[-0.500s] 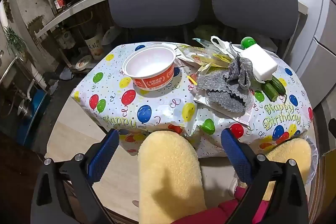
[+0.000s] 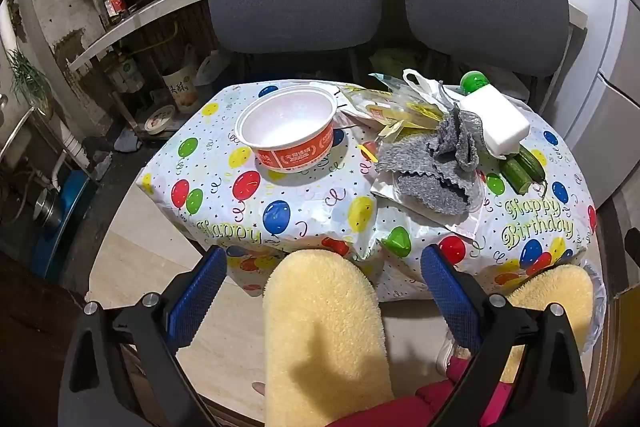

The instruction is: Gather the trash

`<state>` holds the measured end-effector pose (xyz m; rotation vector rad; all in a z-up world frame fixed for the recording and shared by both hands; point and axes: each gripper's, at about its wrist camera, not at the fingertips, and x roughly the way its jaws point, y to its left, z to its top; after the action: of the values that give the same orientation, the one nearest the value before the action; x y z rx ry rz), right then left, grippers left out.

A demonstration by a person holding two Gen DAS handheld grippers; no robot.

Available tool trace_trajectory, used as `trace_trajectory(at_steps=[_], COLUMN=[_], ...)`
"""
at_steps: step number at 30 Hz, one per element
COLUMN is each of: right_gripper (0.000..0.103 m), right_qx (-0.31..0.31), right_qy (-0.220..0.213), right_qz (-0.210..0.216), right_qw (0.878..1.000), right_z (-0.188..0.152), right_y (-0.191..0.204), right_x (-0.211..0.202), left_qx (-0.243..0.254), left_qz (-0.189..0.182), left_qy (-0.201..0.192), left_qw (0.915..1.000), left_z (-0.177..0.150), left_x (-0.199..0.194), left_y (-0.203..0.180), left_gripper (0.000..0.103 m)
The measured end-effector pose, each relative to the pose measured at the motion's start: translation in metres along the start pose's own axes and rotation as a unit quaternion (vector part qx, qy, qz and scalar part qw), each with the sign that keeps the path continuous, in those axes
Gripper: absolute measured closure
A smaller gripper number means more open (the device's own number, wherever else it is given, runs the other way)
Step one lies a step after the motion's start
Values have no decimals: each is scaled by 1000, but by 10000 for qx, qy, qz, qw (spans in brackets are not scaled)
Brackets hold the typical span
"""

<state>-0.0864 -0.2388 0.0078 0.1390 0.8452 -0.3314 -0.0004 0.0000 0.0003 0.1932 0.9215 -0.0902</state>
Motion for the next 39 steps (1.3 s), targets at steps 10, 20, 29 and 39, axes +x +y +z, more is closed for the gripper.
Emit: trace_trajectory(at_steps=[10,20,29,39], right_gripper=[6,6,6,6], right_qx=[-9,-8,-13,-31], right_qy=[18,28,30,15], right_qz=[0,3,9,6], right_qw=[10000,10000,10000,10000], right_z=[-1,-2,-2,-2], right_y=[1,2,2,4], right_x=[1,1,1,-1], left_qx=[-9,-13,-14,-11], left_qz=[-5,-14,-19,-15], left_qy=[3,4,2,-5], left_qw=[10000,10000,10000,10000], left_z=[0,0,0,2], left_x=[-1,0,0,1], left_y=[0,0,0,8], left_gripper=[7,7,7,7])
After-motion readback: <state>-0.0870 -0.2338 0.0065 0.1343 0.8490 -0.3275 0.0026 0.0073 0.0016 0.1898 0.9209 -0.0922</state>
